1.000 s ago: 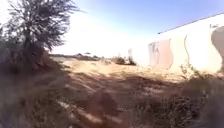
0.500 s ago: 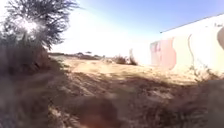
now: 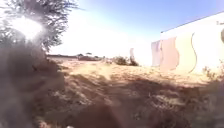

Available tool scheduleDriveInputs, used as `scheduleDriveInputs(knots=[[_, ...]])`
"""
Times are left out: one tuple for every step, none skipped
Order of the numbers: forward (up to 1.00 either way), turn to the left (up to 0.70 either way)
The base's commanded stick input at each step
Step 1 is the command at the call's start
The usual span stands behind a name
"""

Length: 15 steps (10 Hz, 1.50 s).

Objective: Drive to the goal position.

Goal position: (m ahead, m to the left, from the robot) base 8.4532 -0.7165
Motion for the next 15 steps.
scheduleDriveInputs(knots=[[0.5,0.0],[0.5,0.0],[0.5,0.0],[0.5,0.0],[0.5,0.0],[0.5,0.0],[0.5,0.0],[0.5,0.0],[0.5,0.0],[0.5,0.0],[0.5,0.0],[0.5,0.0],[0.5,0.0],[0.5,0.0],[0.5,0.0]])
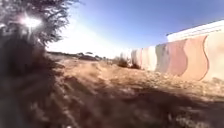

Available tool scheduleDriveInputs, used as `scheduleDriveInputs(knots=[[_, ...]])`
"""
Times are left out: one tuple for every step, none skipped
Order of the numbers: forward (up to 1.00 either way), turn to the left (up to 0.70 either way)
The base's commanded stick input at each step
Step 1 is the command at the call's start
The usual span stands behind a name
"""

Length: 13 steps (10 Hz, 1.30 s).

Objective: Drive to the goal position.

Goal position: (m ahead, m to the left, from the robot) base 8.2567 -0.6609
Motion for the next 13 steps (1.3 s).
scheduleDriveInputs(knots=[[0.5,0.0],[0.5,0.0],[0.5,0.0],[0.5,0.0],[0.5,0.0],[0.5,0.0],[0.5,0.0],[0.5,0.0],[0.5,0.0],[0.5,0.0],[0.5,0.0],[0.5,0.0],[0.5,0.0]])
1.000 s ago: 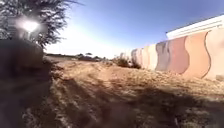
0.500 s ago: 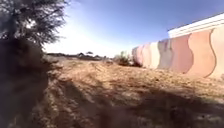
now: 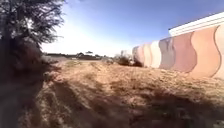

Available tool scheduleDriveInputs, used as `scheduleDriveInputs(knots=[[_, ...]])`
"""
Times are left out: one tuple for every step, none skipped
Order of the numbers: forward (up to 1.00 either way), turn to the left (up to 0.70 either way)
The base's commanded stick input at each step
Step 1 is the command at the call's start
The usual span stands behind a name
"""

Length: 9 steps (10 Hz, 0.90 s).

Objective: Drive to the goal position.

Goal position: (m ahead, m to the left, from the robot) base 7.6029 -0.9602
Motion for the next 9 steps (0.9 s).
scheduleDriveInputs(knots=[[0.5,0.0],[0.5,0.0],[0.5,0.0],[0.5,0.0],[0.5,0.0],[0.5,0.0],[0.5,0.0],[0.5,0.0],[0.5,0.0]])
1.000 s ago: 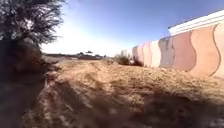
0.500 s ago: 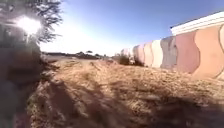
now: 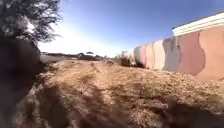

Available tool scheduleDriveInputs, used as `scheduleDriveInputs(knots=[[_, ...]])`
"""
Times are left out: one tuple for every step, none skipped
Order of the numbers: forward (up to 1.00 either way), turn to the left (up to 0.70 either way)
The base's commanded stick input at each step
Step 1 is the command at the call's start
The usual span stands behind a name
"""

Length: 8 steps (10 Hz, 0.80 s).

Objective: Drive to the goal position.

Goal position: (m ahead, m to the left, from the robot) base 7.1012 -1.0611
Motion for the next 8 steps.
scheduleDriveInputs(knots=[[0.5,0.0],[0.5,0.0],[0.5,0.0],[0.5,0.0],[0.5,0.0],[0.5,0.0],[0.5,0.0],[0.5,0.0]])
